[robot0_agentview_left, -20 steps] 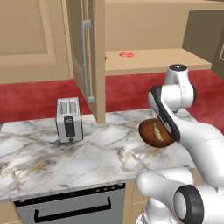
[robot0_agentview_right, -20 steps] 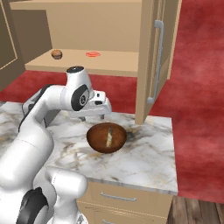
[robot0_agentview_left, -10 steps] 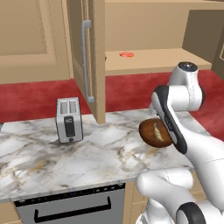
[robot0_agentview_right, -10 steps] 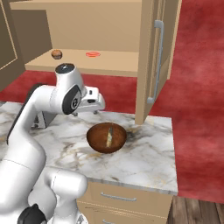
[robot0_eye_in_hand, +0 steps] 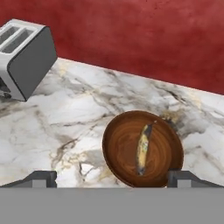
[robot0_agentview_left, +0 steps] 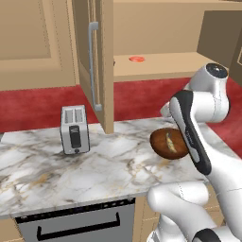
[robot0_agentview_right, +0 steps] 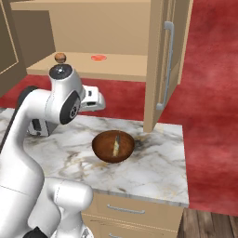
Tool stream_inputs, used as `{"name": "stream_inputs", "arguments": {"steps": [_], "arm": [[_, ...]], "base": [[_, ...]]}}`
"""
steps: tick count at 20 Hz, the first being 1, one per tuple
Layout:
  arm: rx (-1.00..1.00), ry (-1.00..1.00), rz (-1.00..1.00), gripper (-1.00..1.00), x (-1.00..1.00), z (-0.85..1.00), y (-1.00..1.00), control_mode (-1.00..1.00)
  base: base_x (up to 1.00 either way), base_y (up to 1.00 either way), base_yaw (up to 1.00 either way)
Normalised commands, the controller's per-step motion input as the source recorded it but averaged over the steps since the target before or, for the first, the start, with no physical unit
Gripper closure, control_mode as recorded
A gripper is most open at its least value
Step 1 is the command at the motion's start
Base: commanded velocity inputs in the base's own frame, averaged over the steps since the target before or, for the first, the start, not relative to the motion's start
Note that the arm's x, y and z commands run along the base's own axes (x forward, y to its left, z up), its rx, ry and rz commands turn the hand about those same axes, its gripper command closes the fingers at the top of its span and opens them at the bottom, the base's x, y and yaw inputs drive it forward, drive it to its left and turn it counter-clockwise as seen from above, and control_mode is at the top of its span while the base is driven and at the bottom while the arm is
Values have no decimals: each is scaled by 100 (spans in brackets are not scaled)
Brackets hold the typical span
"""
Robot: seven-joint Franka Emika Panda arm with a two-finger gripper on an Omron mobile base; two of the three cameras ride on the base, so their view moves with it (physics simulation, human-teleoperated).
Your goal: Open the cabinet. Pick the tangerine and banana from the cabinet and place them into the bowl. Then close the cabinet.
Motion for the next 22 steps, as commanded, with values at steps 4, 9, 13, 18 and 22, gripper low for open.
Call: {"name": "stream_inputs", "arguments": {"steps": [4, 9, 13, 18, 22], "arm": [[7, -14, 6, -100, 0, 63, 23, -100], [6, -18, 6, -100, 0, 57, 19, -100], [7, -11, 6, -100, 1, 39, 31, -100], [9, -2, 8, -100, 22, 30, 30, -100], [8, 0, 10, -100, 39, 17, 18, -100]], "base": [[0, 0, 0], [0, 0, 0], [0, 0, 0], [0, 0, 0], [0, 0, 0]]}}
